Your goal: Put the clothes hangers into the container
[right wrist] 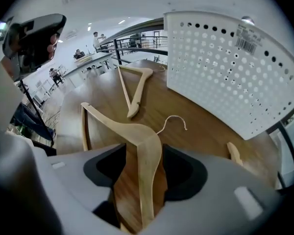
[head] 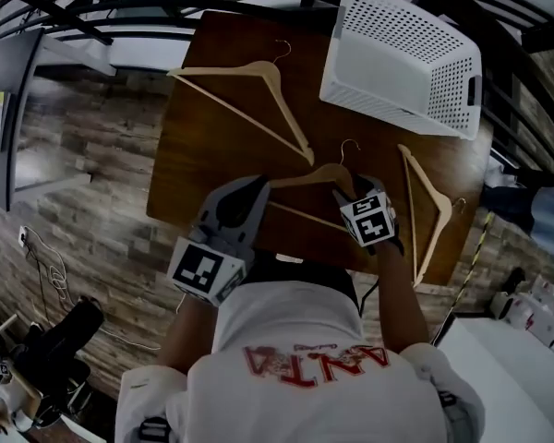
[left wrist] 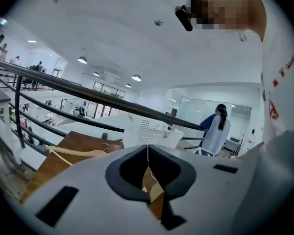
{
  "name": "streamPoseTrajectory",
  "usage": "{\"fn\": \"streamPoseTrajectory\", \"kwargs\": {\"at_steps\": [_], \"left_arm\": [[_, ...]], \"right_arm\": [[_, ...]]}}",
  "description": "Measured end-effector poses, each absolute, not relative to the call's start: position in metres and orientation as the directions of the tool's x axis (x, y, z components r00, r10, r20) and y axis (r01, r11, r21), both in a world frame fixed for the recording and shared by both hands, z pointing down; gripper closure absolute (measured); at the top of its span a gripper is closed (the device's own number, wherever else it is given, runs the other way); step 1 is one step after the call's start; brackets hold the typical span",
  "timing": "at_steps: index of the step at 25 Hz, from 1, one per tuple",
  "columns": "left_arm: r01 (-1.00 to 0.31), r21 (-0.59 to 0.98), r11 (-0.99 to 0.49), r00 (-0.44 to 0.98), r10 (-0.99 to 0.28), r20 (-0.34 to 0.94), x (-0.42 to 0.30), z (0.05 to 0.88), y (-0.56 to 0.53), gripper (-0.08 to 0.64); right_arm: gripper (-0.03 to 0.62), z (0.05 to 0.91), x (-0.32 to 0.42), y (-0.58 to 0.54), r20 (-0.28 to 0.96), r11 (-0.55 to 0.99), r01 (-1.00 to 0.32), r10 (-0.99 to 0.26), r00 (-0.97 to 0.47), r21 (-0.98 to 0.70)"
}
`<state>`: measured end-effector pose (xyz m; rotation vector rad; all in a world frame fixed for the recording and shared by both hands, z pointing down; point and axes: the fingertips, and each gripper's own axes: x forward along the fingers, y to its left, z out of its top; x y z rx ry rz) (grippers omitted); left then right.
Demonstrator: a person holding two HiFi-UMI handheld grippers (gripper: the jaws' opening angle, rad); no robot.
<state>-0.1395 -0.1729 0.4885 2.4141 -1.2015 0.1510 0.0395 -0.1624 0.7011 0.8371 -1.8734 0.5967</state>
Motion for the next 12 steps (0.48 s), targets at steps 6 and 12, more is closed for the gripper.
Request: {"fn": "streamPoseTrajectory", "kwargs": {"at_steps": [6,12], "left_arm": [[-0.806,0.341,-0.484,0.584,-0.746,0.321,-0.155,0.498,-0.173,0.549],[-0.805,0.351,-0.479,0.583,-0.751,0.311,-0.153,0.499,-0.172,0.549]], "right_arm": [[0.365,0.727,0.041,-0.165,0.933,0.612,-0.789,-0.252,-0.256,-0.051],[0.409,0.726,0.04,-0.168,0.925,0.601,-0.798,-0.28,-0.259,-0.042]]}}
